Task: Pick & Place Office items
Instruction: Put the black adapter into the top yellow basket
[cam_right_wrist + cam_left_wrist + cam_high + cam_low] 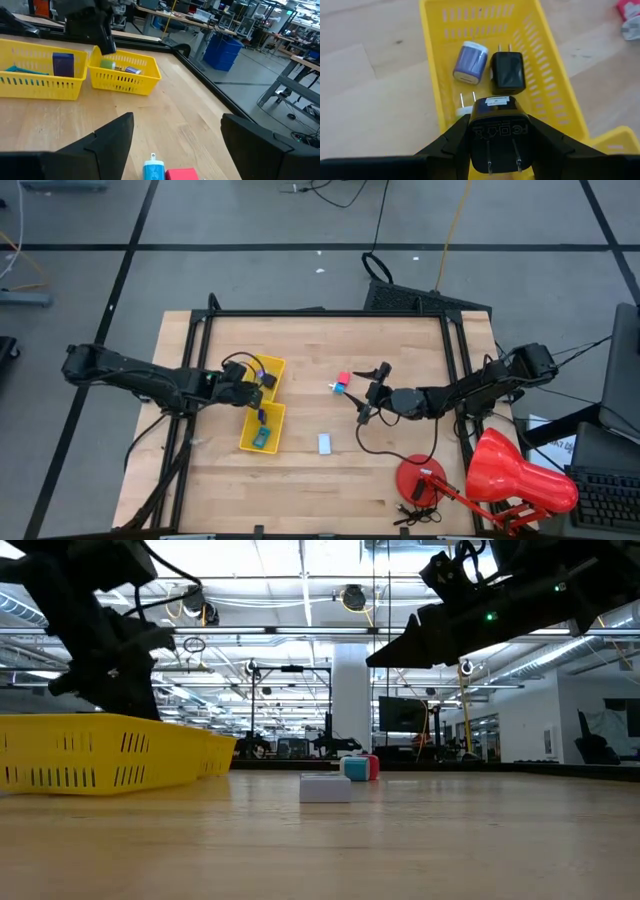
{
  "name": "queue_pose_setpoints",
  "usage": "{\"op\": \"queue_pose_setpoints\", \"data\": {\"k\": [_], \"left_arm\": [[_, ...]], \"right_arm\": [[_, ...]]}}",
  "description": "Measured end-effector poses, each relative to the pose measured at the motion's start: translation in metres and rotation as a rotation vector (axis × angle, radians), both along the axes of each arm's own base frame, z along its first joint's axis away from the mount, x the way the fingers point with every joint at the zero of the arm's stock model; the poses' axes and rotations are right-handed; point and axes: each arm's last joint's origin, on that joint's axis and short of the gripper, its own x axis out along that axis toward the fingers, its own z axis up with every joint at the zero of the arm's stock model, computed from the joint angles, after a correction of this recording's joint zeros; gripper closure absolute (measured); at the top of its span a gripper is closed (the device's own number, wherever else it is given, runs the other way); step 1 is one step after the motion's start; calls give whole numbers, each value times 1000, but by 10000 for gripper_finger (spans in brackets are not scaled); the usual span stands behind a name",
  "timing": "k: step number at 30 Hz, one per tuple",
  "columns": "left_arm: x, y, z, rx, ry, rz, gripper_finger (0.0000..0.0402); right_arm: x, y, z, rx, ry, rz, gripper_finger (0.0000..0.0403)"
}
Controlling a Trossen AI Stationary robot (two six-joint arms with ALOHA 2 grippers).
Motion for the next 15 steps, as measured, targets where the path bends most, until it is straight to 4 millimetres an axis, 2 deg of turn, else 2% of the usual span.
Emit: {"op": "queue_pose_setpoints", "data": {"k": [10, 15], "left_arm": [[7, 6, -7, -41, -4, 14, 250], [7, 9, -7, -45, -8, 34, 187]], "right_arm": [[0, 0, 0, 0, -2, 0, 117], [0, 0, 0, -1, 4, 1, 117]]}}
